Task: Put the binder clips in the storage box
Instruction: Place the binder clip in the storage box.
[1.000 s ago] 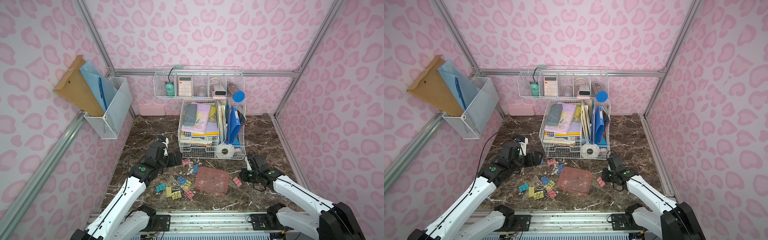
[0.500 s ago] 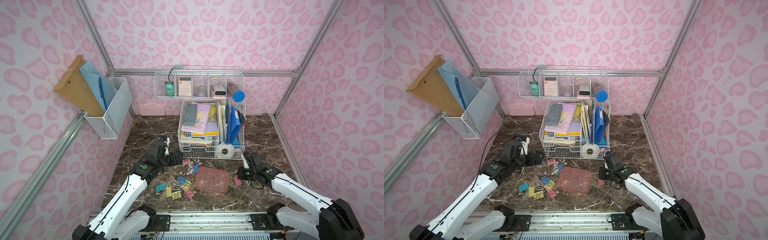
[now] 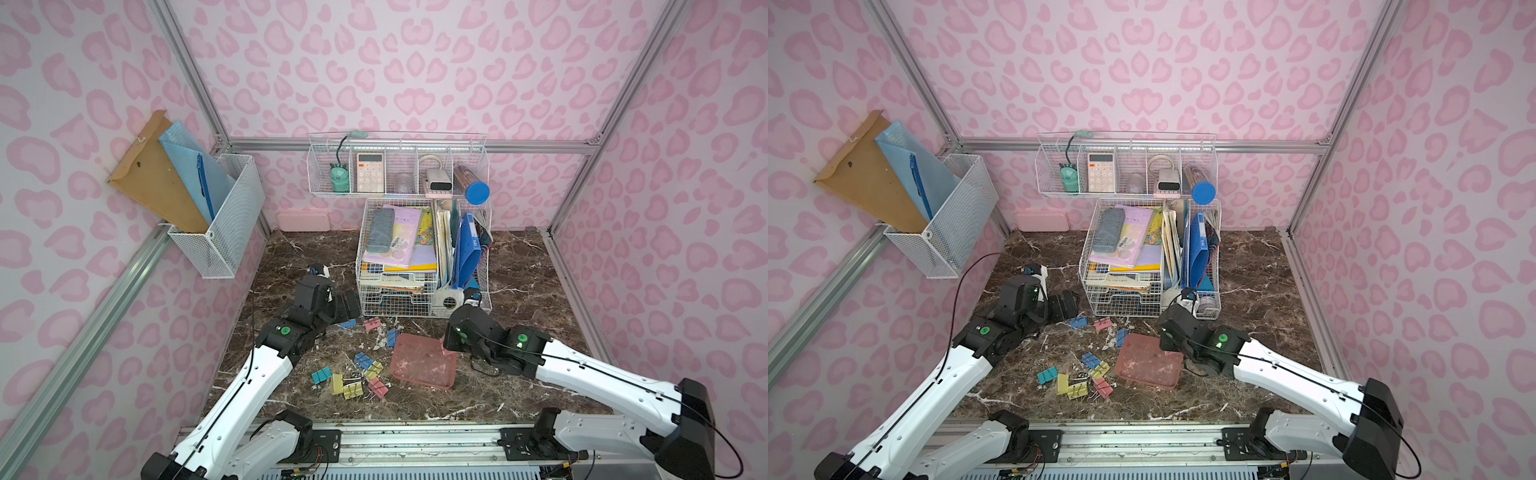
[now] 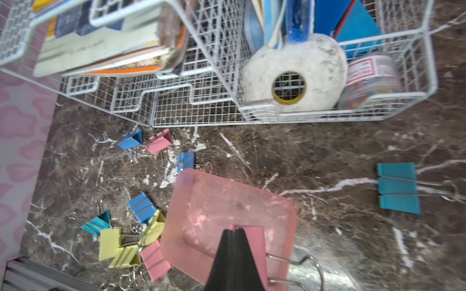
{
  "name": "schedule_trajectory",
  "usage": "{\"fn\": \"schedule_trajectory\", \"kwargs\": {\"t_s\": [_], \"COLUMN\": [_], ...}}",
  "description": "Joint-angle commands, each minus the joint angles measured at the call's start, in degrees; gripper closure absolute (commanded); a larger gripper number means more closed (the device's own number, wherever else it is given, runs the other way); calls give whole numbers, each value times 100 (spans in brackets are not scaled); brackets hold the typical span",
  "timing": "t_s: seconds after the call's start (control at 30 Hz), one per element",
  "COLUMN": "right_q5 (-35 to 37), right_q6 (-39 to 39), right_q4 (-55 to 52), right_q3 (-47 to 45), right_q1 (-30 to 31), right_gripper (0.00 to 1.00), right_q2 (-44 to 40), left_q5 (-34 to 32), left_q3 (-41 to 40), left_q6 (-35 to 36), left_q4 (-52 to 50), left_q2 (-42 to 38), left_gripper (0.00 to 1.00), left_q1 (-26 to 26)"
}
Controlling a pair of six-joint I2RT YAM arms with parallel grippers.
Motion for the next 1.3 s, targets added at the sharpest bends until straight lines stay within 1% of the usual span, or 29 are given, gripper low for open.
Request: {"fn": "schedule_trajectory", "kwargs": {"t_s": [0.0,0.07,0.17,0.27,0.33,0.43,0.53,0.6,0.63,0.67,0.73,0.97,1.07,1.27], "right_q5": [296,201,92,-206,-235,-117,-30,139,220,143,73,580,658,653], "right_q6": [823,966,1323,1602,1802,1759,2038,1930,2007,2003,1743,1348,1262,1255], "right_q4": [541,564,255,376,413,681,575,725,771,891,1273,1900,2186,2412], "right_q3": [391,807,1444,1638,1578,1342,1145,909,775,644,460,372,327,225], "right_q1": [241,237,249,309,319,319,292,263,257,225,240,325,311,283], "right_gripper": [100,100,100,100,100,100,100,100,100,100,100,100,100,100], "right_q2": [687,1331,2170,2671,2718,2591,2550,2529,2552,2560,2532,2580,2665,2739], "left_q5": [-97,-50,44,64,45,10,11,11,9,7,-7,-131,-122,-96], "left_q3": [-17,-5,53,85,78,28,-52,-76,-67,-67,-72,-125,-147,-70], "left_q6": [-146,-185,-151,-91,-53,-76,-115,-98,-80,-63,-28,70,83,158], "left_q4": [148,163,128,67,46,18,62,67,66,58,49,5,21,-19], "left_q2": [47,99,168,204,200,155,130,133,144,143,140,82,101,124], "left_gripper": [0,0,0,0,0,0,0,0,0,0,0,0,1,1], "left_q1": [-3,-3,-3,-3,-3,-3,-3,-3,-3,-3,-3,-3,-3,-3]}}
